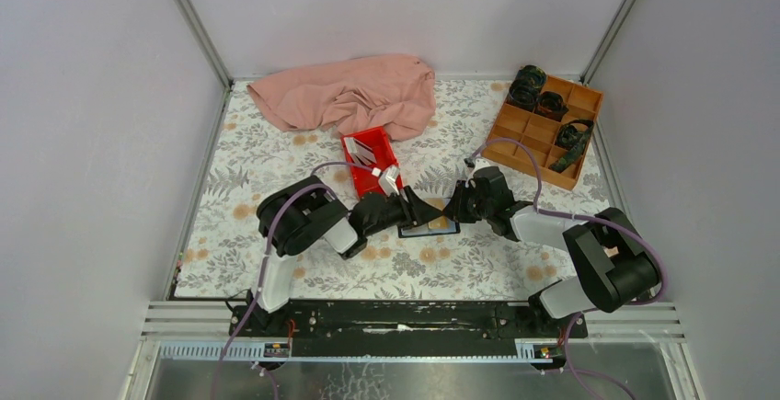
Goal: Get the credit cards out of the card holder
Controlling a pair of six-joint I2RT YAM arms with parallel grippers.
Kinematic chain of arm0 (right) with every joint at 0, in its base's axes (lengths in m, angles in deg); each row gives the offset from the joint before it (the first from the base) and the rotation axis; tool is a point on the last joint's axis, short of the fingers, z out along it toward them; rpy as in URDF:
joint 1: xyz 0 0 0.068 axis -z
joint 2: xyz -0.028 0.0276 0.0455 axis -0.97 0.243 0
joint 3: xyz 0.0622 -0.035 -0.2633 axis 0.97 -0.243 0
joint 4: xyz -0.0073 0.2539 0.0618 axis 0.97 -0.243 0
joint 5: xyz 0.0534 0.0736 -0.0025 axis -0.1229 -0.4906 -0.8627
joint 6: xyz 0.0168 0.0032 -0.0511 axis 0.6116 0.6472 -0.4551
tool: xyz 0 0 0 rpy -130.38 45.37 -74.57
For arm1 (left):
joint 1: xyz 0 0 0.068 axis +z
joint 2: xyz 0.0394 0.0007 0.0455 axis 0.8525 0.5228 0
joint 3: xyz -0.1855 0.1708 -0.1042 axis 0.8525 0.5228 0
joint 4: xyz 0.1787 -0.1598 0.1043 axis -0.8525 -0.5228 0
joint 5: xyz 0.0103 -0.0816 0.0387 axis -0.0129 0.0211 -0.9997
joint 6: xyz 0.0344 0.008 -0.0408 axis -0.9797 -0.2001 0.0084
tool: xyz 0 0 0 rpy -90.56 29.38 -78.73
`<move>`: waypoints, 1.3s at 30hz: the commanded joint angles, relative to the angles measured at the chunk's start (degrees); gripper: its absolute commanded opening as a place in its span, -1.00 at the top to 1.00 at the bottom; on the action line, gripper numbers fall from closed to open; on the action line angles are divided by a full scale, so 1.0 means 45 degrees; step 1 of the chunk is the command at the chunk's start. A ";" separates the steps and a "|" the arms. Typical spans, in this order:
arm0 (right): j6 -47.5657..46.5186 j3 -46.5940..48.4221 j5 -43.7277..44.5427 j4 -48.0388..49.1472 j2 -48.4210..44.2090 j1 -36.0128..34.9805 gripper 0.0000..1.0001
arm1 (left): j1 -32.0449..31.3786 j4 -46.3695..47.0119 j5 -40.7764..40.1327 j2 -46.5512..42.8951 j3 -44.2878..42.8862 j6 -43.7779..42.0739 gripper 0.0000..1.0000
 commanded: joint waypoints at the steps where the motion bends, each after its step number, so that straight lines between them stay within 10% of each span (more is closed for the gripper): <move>1: -0.0041 0.0034 -0.0163 -0.0553 0.0525 -0.0051 0.61 | -0.0119 -0.0298 0.0497 0.0474 -0.0276 0.0099 0.02; 6: -0.0016 0.0055 -0.0182 -0.0484 0.0622 -0.0049 0.61 | -0.0088 0.0031 0.0405 0.0229 0.0169 0.0183 0.45; 23: 0.0030 0.0037 -0.0191 -0.0406 0.0672 -0.0052 0.61 | 0.0335 0.0676 0.0210 -0.0654 0.1549 0.0275 0.34; 39: 0.0025 0.0066 -0.0172 -0.0397 0.0789 -0.0049 0.61 | 0.0503 0.1583 0.0512 0.0347 0.1432 0.1119 1.00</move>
